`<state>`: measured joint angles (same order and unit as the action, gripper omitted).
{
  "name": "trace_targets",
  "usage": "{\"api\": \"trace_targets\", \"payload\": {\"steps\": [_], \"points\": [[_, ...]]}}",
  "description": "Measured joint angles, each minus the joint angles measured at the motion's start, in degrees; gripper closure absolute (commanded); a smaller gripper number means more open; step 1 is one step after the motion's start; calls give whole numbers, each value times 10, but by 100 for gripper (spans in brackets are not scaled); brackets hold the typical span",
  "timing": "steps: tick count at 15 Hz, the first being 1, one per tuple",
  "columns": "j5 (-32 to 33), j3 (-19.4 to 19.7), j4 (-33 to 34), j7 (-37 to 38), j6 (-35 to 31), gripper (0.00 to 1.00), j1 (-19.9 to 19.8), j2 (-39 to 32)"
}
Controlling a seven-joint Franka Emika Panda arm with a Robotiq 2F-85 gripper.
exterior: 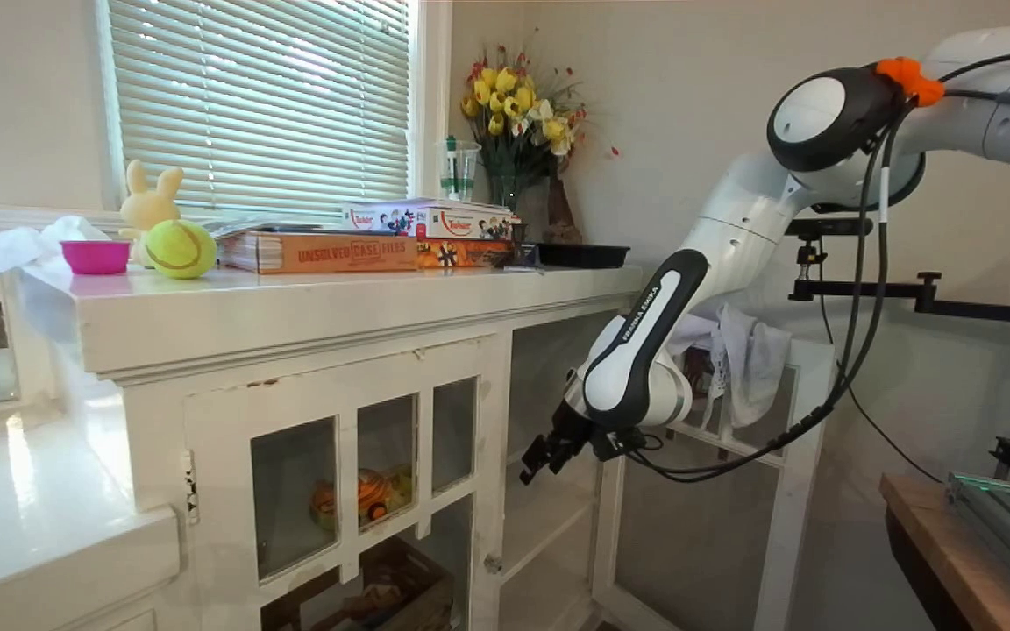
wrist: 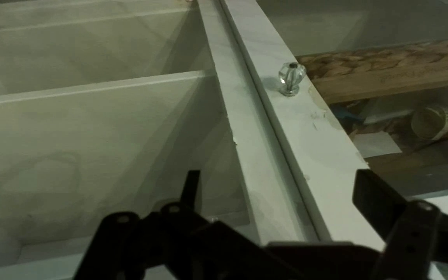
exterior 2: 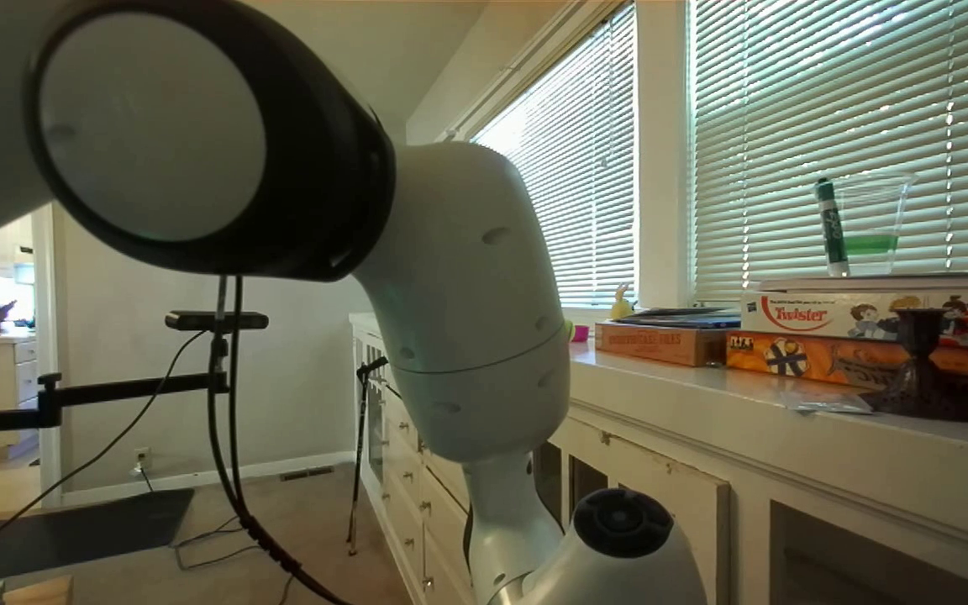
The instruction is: Open the left door of the cabinet on the right.
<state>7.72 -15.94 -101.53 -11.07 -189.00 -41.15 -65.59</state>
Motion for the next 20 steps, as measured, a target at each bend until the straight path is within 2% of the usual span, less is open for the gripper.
{"api": "trace_targets", "payload": {"steps": [9, 20], "points": [[9, 1, -1, -6, -14, 0, 4, 0], [92, 5, 20, -48, -26, 0, 34, 1]]}}
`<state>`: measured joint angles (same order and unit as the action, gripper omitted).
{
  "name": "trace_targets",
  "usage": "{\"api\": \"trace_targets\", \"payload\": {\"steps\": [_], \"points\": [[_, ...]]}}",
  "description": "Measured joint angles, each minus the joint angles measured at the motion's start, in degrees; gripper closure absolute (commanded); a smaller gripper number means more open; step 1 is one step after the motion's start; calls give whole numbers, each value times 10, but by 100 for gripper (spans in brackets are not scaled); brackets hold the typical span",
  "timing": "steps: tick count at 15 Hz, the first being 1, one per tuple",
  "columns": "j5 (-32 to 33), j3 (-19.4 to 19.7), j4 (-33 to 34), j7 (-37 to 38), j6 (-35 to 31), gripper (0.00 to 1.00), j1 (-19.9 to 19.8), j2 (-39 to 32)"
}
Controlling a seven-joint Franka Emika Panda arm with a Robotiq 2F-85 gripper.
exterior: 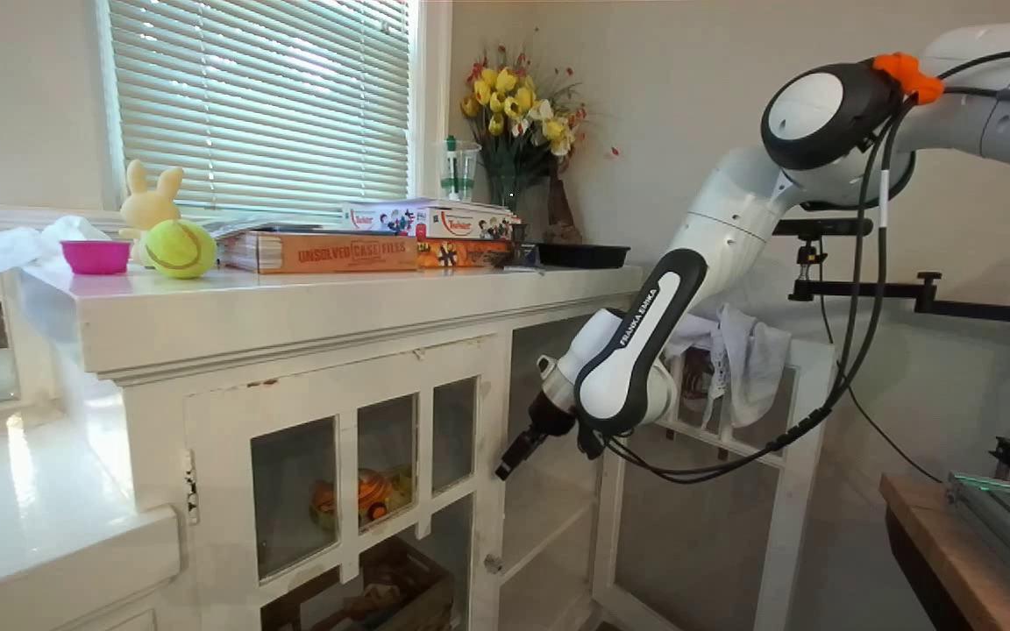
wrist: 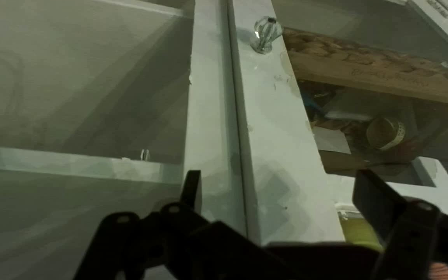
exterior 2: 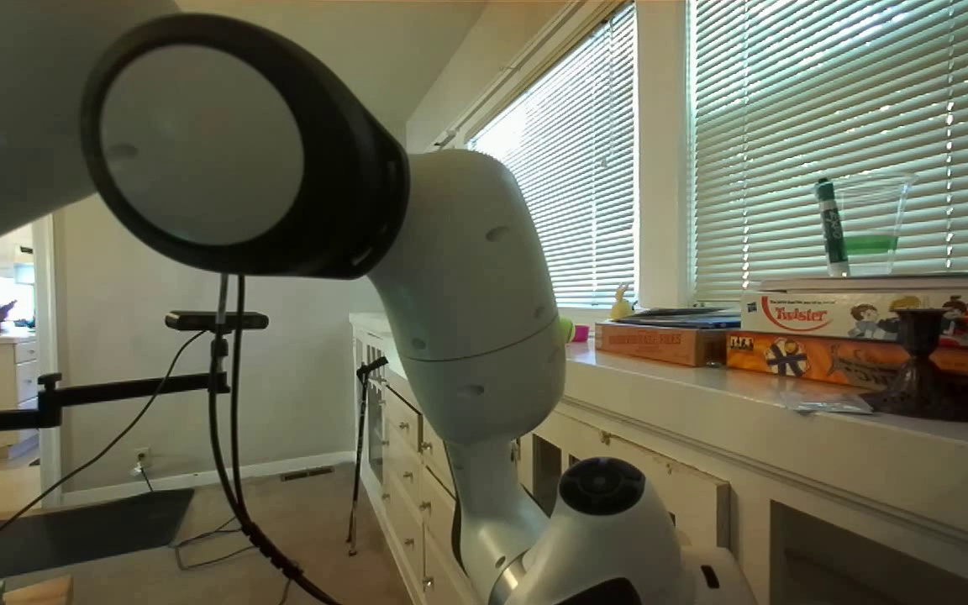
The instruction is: Open the left door of the cabinet on the right.
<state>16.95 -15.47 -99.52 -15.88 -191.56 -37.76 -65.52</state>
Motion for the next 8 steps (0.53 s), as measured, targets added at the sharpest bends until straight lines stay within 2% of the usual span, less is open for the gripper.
{"api": "trace_targets", "payload": {"steps": [8], "points": [[67, 0, 5, -52, 0, 0, 5, 0]]}}
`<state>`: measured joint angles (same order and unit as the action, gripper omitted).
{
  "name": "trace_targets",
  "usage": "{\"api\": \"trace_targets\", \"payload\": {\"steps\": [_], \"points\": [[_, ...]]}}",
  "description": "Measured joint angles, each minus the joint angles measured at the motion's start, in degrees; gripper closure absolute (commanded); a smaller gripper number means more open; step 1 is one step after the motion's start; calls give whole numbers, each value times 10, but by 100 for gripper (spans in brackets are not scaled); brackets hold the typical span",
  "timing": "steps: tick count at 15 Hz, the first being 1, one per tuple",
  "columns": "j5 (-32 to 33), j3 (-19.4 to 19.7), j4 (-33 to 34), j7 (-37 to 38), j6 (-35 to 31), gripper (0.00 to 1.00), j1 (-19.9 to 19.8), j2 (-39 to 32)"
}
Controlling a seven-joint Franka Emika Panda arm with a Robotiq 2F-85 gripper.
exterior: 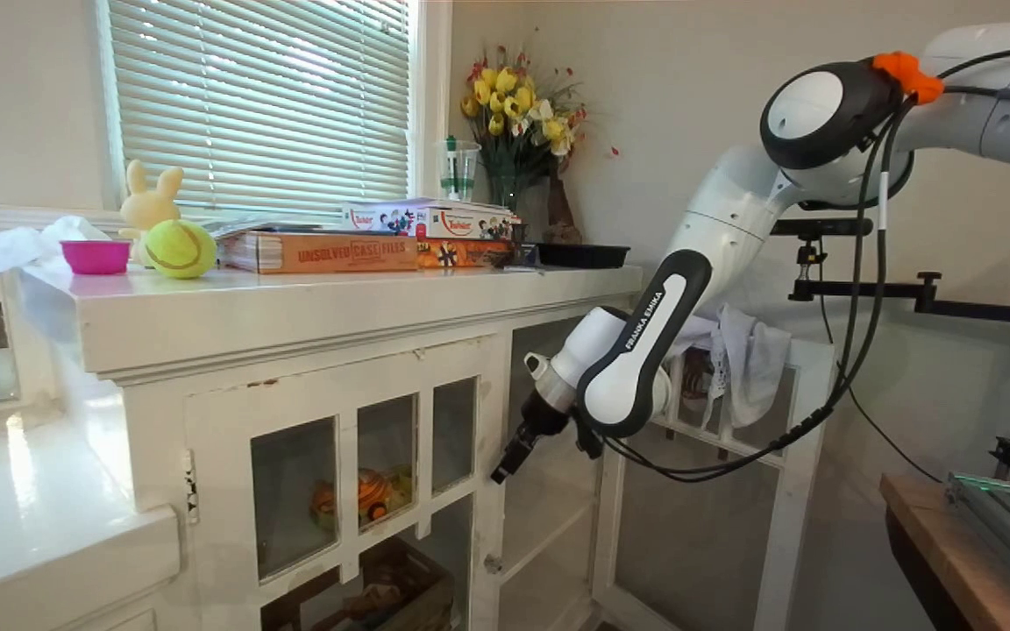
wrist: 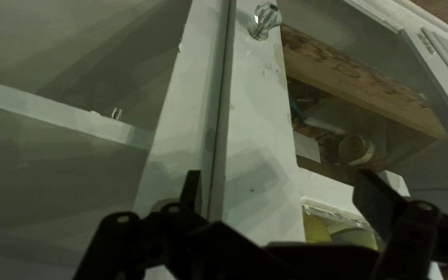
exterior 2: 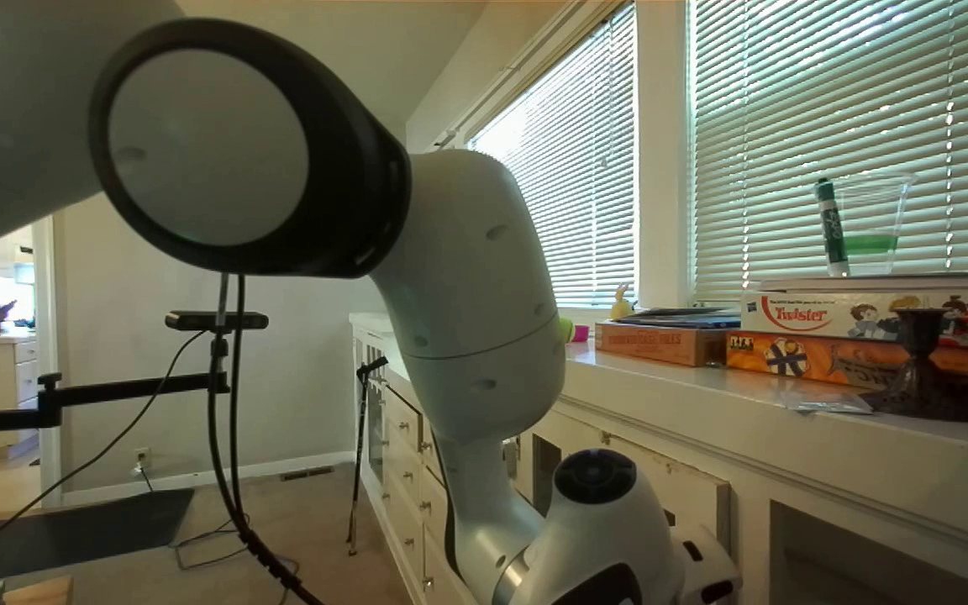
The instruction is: Open the left door of the cabinet on the right.
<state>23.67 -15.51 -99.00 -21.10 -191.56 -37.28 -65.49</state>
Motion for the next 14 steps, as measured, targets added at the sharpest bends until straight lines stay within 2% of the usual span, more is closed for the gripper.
{"api": "trace_targets", "payload": {"steps": [7, 14], "points": [[55, 3, 1, -50, 0, 0, -2, 0], [58, 3, 1, -67, 0, 0, -4, -1]]}}
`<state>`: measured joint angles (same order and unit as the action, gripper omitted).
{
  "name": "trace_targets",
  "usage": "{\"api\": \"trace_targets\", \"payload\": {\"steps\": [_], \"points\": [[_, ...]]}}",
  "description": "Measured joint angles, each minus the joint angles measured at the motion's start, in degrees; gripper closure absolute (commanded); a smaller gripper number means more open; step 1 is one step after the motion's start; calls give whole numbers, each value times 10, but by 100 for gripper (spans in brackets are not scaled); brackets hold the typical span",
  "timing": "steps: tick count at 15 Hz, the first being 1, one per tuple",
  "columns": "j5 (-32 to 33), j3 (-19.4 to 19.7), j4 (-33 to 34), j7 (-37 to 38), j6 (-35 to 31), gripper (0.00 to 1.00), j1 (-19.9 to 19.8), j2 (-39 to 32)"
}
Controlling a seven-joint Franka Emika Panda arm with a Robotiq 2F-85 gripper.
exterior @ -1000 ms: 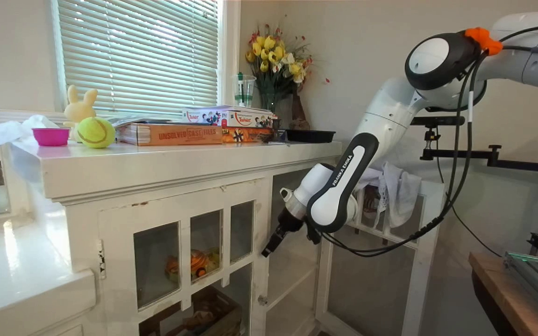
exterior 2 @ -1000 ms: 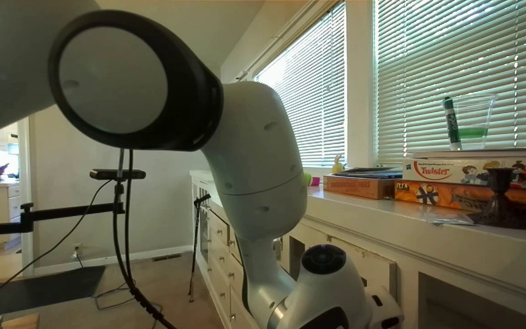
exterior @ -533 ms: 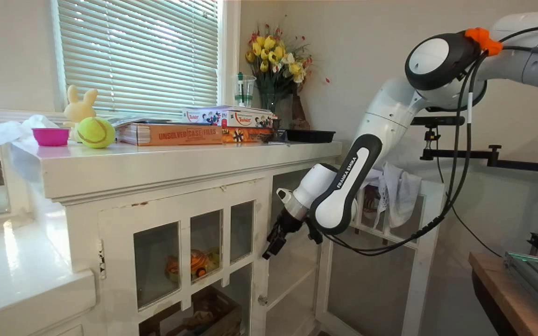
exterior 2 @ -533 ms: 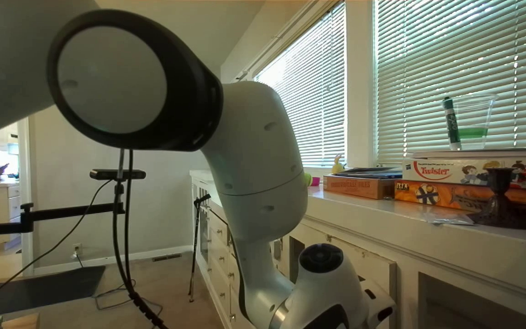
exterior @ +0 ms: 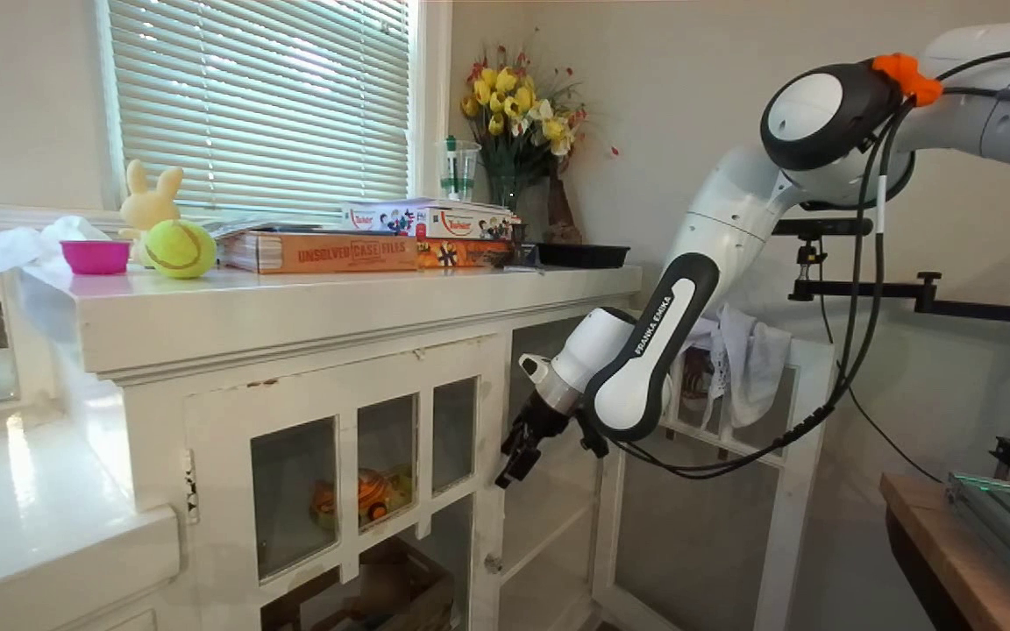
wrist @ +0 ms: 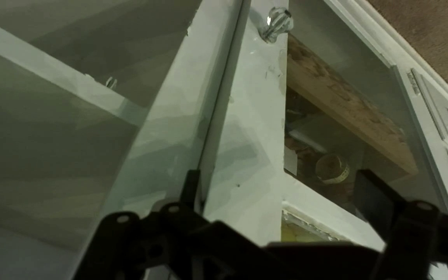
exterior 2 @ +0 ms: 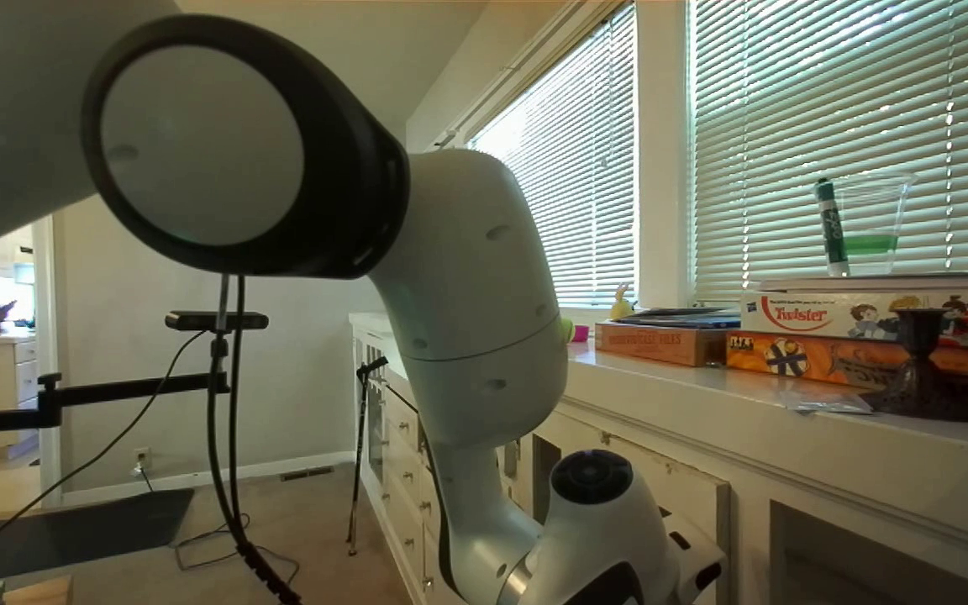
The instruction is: Open the left door of the cabinet on the right.
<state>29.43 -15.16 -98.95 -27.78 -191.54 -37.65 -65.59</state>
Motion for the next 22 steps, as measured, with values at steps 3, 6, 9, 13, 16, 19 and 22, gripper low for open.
{"api": "trace_targets", "payload": {"steps": [3, 6, 9, 13, 16, 19, 22], "points": [[0, 0, 0, 0, 0, 0, 0, 0], [11, 3, 0, -24, 0, 0, 0, 0], [39, 10, 0, -70, 0, 0, -2, 0], [75, 12, -2, -118, 0, 0, -11, -1], [92, 12, -10, -140, 0, 0, -19, 0], [104, 13, -26, -156, 0, 0, -26, 1], [110, 24, -51, -166, -3, 0, -22, 9]]}}
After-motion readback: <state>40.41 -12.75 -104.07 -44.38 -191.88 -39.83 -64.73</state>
